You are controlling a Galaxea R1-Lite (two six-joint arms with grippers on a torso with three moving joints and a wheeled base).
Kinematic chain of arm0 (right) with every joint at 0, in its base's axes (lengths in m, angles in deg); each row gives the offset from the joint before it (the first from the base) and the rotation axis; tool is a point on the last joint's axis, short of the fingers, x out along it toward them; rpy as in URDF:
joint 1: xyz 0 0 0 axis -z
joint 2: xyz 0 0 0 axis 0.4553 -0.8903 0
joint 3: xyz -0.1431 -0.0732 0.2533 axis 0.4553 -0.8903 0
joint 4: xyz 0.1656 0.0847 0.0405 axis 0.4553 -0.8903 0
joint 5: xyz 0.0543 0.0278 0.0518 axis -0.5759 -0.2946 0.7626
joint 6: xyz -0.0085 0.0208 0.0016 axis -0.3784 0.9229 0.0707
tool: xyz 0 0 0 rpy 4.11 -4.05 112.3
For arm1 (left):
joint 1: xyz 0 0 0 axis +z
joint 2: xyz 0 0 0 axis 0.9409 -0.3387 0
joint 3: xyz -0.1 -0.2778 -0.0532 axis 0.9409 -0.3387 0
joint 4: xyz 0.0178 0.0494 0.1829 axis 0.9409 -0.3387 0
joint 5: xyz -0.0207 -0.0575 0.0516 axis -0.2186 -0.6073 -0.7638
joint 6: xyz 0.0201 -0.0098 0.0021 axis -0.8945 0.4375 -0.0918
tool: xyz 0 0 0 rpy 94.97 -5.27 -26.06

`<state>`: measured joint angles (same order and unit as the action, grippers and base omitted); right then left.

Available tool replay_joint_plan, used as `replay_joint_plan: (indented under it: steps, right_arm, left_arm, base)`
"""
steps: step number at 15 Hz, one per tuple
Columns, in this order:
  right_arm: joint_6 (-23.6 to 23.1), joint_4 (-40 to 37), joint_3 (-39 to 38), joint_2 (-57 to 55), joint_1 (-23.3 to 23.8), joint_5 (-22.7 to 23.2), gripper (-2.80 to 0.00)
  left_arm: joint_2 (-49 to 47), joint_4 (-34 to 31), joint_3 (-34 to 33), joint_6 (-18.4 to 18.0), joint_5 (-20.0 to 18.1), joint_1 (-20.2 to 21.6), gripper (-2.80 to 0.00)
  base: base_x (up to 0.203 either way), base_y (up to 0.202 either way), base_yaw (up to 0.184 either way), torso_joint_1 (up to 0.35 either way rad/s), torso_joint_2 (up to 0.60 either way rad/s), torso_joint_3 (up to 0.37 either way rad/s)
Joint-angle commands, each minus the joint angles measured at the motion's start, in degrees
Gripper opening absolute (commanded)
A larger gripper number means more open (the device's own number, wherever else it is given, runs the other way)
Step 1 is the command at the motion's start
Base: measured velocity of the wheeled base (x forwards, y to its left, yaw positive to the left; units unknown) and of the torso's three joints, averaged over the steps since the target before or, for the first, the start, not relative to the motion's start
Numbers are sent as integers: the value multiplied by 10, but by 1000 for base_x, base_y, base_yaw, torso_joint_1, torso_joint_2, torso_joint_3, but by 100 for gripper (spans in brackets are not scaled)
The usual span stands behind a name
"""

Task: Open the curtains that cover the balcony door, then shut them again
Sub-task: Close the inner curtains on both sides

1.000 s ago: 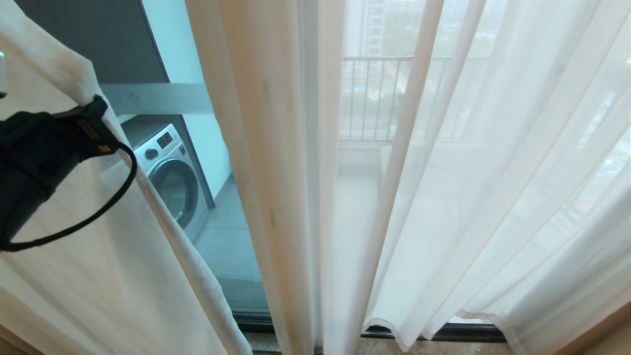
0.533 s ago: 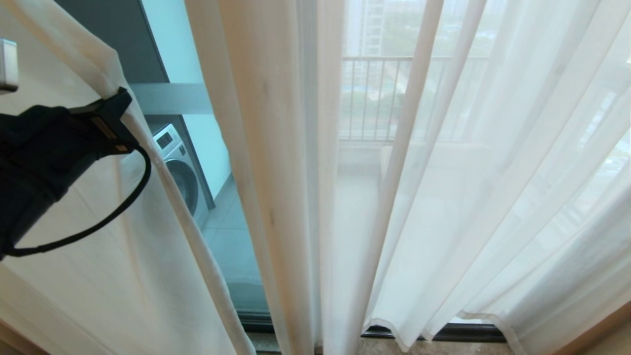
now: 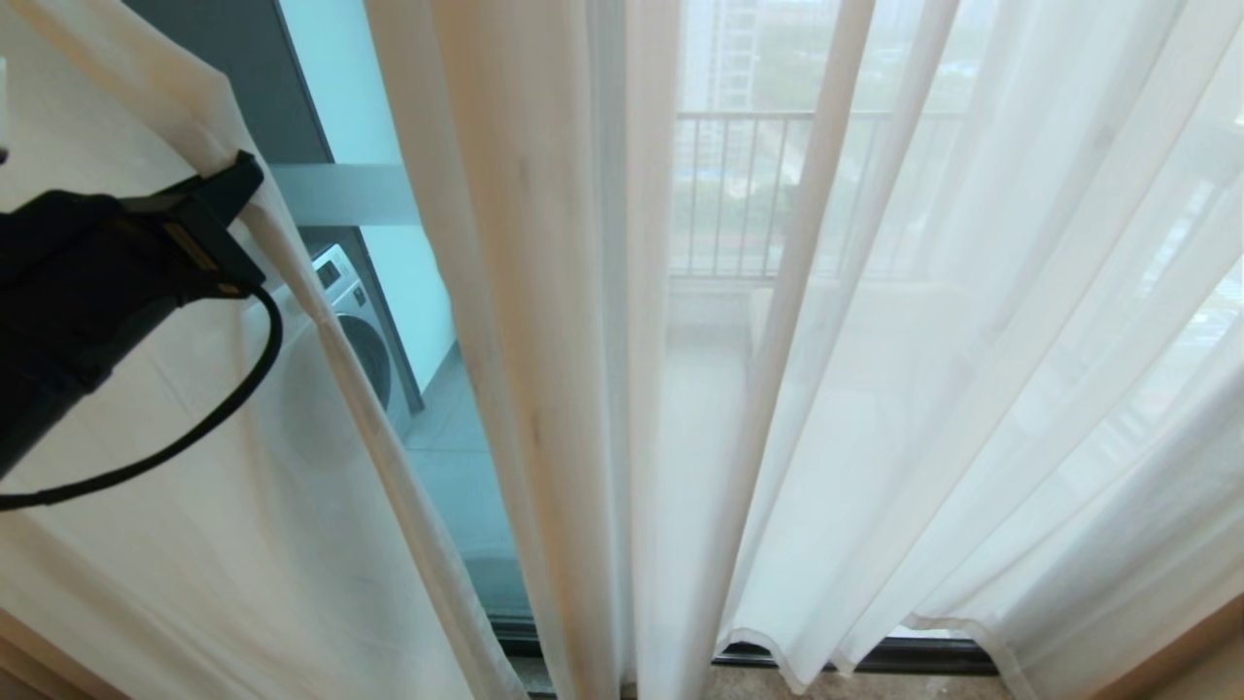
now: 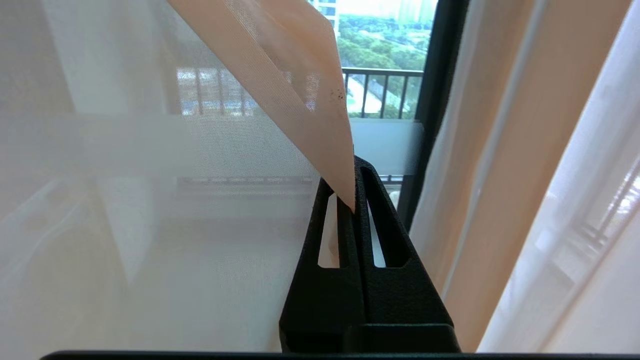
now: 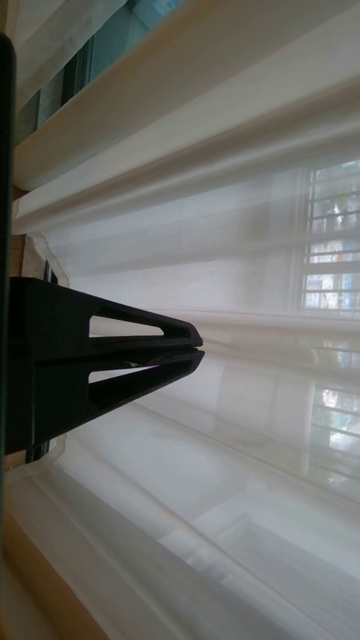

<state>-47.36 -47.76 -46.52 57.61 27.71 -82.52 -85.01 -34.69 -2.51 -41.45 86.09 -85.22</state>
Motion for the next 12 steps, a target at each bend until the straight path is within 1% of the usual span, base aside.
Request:
replay_joint_plan:
  steps: [1, 4, 6, 7, 8, 9, 12]
  right_arm:
    - [-1, 1, 0, 0, 0, 0, -280]
    - [-1, 1, 0, 0, 0, 0, -280]
    - [-1, 1, 0, -1, -1, 0, -280]
    - [-1, 1, 0, 0, -1, 0, -280]
    - [-1, 1, 0, -1, 0, 0, -280]
    - [-1, 1, 0, 0, -1, 0, -280]
    - [-1, 0, 0, 0, 0, 0, -280]
  left_arm:
    - [0, 2, 9, -2, -14, -2, -280]
    - [-4, -4, 23, -3, -24, -34, -280]
    - [-7, -5, 28, -3, -25, -66, -280]
    - [-9, -5, 32, -8, -25, -82, -280]
    - [-11, -5, 38, -30, -24, -94, -280]
    - [-14, -6, 47, -43, -24, -105, -280]
    - [-25, -31, 79, -52, -21, -146, -280]
  base:
    - [0, 0, 0, 0, 0, 0]
    - [0, 0, 0, 0, 0, 0]
    - [0, 0, 0, 0, 0, 0]
    - [0, 0, 0, 0, 0, 0]
    - [0, 0, 0, 0, 0, 0]
    - [0, 0, 0, 0, 0, 0]
    - [0, 0, 0, 0, 0, 0]
